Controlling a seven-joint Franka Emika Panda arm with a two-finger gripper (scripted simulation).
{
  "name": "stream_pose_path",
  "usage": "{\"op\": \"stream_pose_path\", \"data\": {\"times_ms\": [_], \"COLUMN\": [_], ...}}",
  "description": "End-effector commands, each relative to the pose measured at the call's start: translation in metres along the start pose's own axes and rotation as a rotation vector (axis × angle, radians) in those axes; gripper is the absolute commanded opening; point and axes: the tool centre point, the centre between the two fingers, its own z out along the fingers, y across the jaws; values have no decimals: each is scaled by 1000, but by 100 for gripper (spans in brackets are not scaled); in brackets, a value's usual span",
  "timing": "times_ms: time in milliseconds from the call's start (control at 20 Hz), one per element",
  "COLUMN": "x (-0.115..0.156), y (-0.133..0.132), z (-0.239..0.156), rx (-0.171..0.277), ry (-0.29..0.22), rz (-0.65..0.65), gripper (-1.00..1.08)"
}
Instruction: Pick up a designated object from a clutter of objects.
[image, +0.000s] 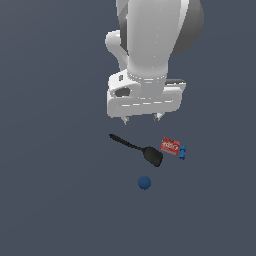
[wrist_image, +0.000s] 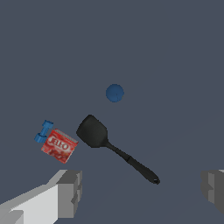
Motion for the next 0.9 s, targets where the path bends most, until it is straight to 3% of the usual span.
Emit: {"op": "stream_pose_path", "data": {"times_ms": [0,850], "x": [8,83], "y": [0,-5], "z": [10,141], "rx": [-2,-8], "ry": [-2,-21], "rz": [-29,-368], "gripper": [100,100]}}
